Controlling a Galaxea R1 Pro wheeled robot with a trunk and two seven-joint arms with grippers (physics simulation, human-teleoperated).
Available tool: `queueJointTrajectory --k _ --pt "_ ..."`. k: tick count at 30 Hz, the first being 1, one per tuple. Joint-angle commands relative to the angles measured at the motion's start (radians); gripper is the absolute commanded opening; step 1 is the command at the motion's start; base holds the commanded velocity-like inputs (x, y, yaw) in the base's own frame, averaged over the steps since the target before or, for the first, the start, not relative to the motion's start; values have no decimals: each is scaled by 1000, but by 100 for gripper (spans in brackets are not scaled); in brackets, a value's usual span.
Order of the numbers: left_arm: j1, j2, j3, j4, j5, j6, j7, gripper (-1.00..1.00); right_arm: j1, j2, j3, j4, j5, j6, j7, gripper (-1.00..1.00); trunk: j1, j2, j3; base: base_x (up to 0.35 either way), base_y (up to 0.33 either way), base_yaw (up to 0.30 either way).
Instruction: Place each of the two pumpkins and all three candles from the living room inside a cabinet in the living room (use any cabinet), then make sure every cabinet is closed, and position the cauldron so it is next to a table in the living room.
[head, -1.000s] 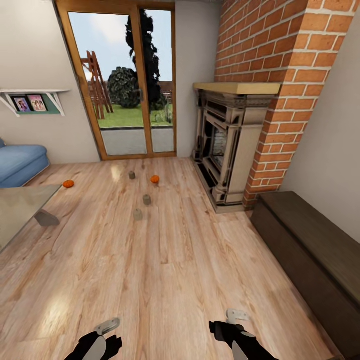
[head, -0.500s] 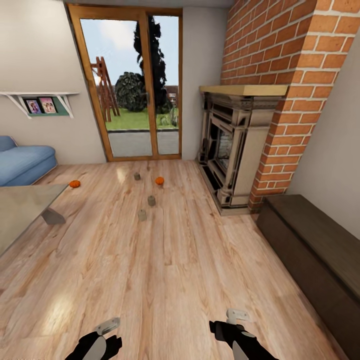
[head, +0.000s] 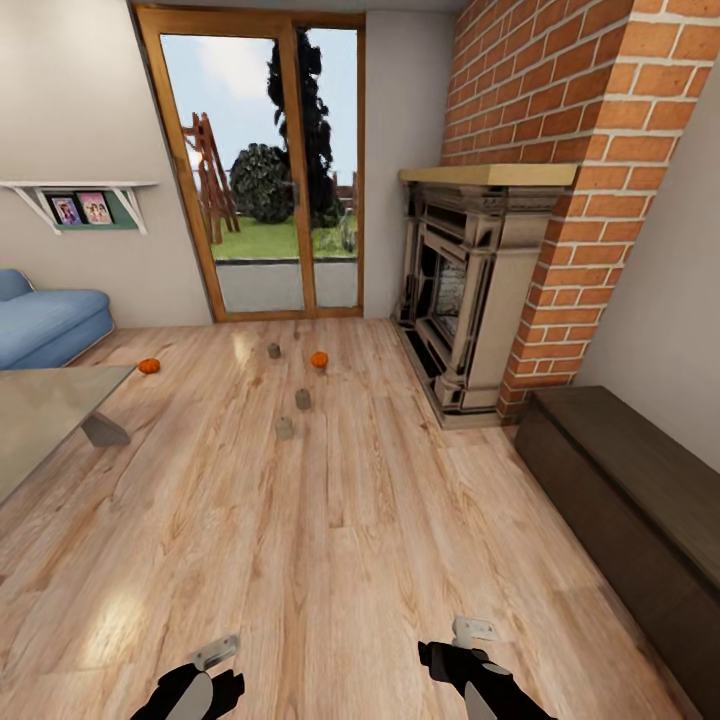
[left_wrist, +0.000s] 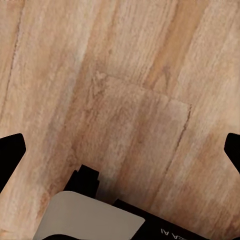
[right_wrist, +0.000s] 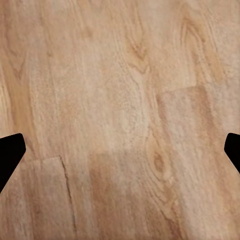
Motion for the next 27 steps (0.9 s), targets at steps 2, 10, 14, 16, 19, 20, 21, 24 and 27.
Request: queueJointTrajectory --k 2,10,14,16,19,20,21,24,27 --pt "-1 2 -5 -3 9 0 9 100 0 -1 8 -2 -8 4 -7 100 0 -1 -1 0 0 0" --pt "-1 5 -5 -7 9 0 10 100 0 -1 9 -1 -7 -14 -6 100 0 -1 -1 2 0 0" --pt "-1 5 -5 -5 10 1 11 100 0 -1 9 -1 -7 -15 -8 100 0 -1 -1 185 0 0" --pt "-1 6 -3 -4 10 0 10 100 0 -1 8 0 -8 -16 -8 100 0 -1 -2 297 0 0" --pt "-1 7 -2 -3 10 0 10 100 0 -1 8 0 -8 -17 -8 100 0 -1 -3 320 0 0" --pt "-1 7 -2 -3 10 0 10 100 0 -1 9 1 -7 -17 -8 100 0 -1 -3 325 0 0" --pt "-1 7 -2 -3 11 0 11 100 0 -1 8 1 -7 -17 -8 100 0 -1 -4 327 0 0" --pt "-1 6 -2 -3 11 0 10 100 0 -1 8 1 -7 -17 -8 100 0 -1 -6 328 0 0" --pt "-1 4 -2 -3 11 0 10 100 0 -1 8 1 -7 -17 -8 100 0 -1 -7 329 0 0"
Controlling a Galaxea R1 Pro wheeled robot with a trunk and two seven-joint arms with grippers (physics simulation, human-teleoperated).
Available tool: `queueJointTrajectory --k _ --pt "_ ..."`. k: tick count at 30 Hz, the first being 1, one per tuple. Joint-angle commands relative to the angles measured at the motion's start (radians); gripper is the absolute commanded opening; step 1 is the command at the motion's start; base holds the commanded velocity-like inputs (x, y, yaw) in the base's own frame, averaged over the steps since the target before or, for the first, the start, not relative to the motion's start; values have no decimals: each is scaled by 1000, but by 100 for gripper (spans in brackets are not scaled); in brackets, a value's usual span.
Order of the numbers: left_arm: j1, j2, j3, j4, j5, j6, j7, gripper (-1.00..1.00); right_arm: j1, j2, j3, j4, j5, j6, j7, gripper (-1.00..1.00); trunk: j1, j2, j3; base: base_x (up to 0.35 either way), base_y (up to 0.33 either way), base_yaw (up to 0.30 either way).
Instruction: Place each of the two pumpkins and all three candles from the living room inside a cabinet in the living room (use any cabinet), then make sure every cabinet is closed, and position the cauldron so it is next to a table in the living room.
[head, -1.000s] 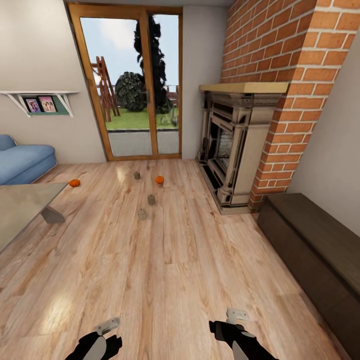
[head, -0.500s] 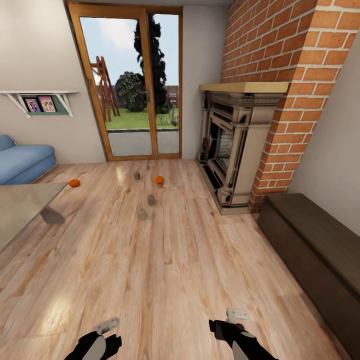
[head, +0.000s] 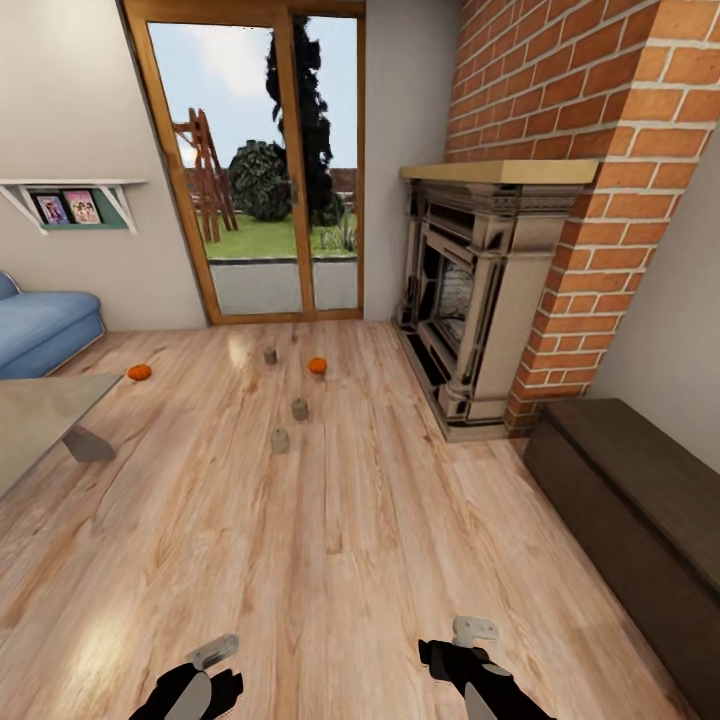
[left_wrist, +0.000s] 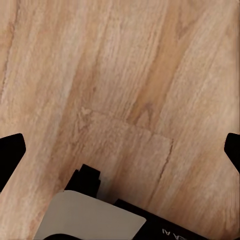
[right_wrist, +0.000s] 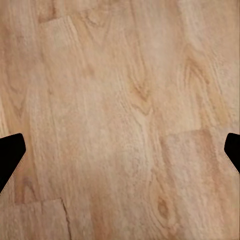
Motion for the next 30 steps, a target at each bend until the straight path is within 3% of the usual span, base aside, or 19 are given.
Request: queueJointTrajectory --k 1,18,30 --pt "-1 1 -5 -2 9 1 9 100 0 -1 8 -2 -8 4 -8 100 1 0 -2 329 0 0" --pt "-1 2 -7 -2 8 1 9 100 0 -1 9 6 -7 7 -9 100 1 0 -14 329 0 0" --pt "-1 4 -7 -2 8 1 9 100 0 -1 8 15 -9 -34 -8 100 1 0 -14 329 10 0"
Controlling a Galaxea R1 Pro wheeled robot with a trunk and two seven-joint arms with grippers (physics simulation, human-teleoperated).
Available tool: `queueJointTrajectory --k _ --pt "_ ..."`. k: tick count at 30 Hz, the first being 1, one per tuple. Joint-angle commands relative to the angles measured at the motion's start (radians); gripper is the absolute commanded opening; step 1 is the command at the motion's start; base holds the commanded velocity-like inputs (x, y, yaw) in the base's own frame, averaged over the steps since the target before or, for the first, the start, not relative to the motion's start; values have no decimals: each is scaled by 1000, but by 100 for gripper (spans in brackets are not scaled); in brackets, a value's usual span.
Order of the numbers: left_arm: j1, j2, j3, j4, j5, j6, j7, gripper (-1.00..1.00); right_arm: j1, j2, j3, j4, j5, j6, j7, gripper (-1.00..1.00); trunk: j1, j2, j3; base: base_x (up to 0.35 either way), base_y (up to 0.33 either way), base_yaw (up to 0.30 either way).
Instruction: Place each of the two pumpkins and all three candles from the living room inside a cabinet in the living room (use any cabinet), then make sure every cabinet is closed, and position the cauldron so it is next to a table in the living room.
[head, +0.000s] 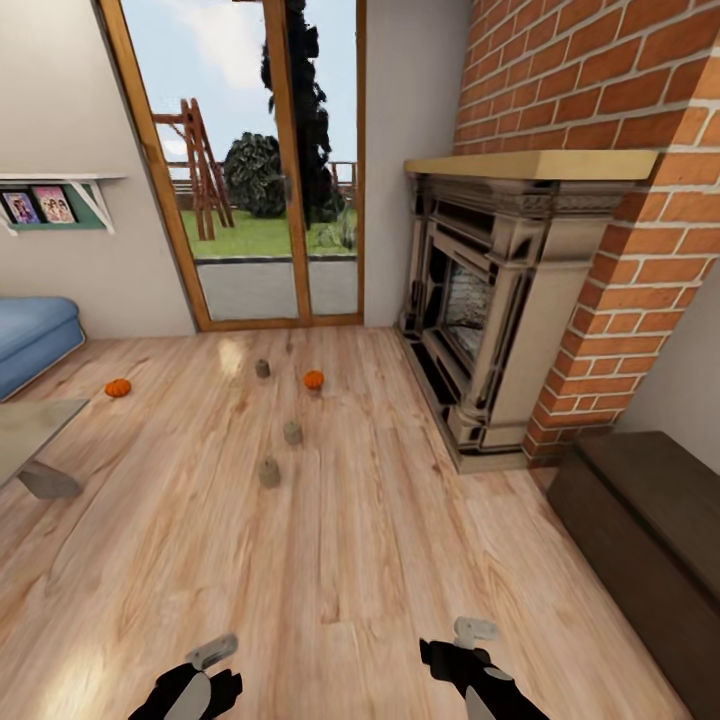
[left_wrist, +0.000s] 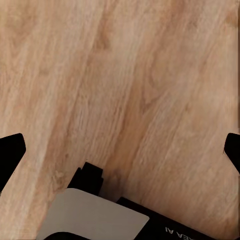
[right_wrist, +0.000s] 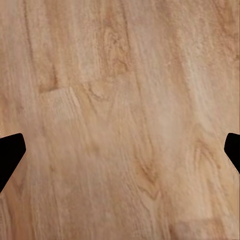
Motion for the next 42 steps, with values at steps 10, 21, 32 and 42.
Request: queueJointTrajectory --k 10,21,32,42 --pt "-1 1 -4 -2 10 0 9 100 0 -1 8 -1 -8 -2 -6 100 1 0 -1 273 189 0" --pt "-1 2 -4 -2 9 0 9 100 0 -1 9 -1 -5 -6 -5 100 1 0 -1 256 221 0" --pt "-1 1 -9 -1 8 -105 9 100 1 5 16 17 17 -89 6 100 1 0 -1 255 210 0" --pt "1 -3 -10 0 -80 -165 9 100 1 7 24 47 41 -147 5 100 1 0 -1 202 120 0"
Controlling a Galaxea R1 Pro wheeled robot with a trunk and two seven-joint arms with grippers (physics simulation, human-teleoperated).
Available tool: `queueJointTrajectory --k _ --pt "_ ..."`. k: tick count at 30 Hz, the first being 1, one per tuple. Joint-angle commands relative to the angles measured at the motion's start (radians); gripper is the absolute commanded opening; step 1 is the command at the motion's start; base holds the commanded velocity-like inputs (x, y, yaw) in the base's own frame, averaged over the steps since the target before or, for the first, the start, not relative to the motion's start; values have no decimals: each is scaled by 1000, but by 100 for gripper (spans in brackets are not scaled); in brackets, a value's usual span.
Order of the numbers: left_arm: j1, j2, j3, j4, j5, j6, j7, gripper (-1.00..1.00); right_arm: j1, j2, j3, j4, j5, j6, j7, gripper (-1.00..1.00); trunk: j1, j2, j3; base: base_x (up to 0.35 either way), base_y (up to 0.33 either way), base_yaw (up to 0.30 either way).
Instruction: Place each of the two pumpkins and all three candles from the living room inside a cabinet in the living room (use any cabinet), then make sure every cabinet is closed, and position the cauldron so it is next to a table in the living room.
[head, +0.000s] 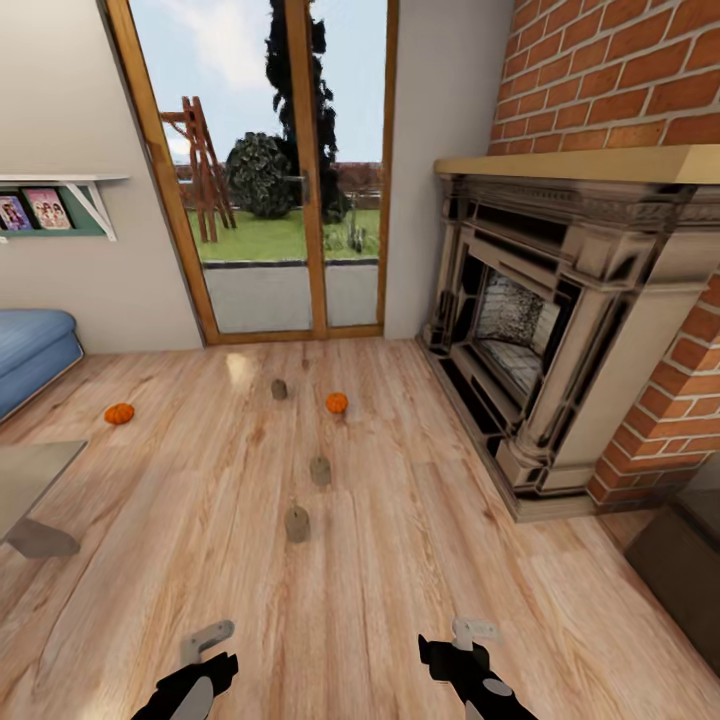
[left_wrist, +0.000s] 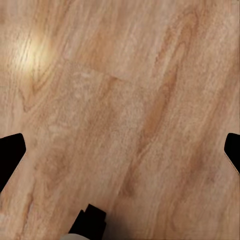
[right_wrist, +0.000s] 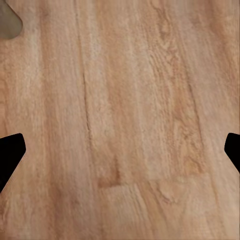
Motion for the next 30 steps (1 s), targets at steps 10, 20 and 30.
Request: queueJointTrajectory --k 10,20,30 --pt "-1 0 -4 3 7 0 8 100 -1 1 8 1 -9 -5 -5 100 0 0 -1 307 37 0" --pt "-1 0 2 17 7 0 8 100 -1 2 8 1 -9 -3 -7 100 0 0 -1 329 -9 0" --pt "-2 0 -2 18 6 0 8 100 -1 6 8 1 -9 -2 -7 100 0 0 -1 329 -44 0"
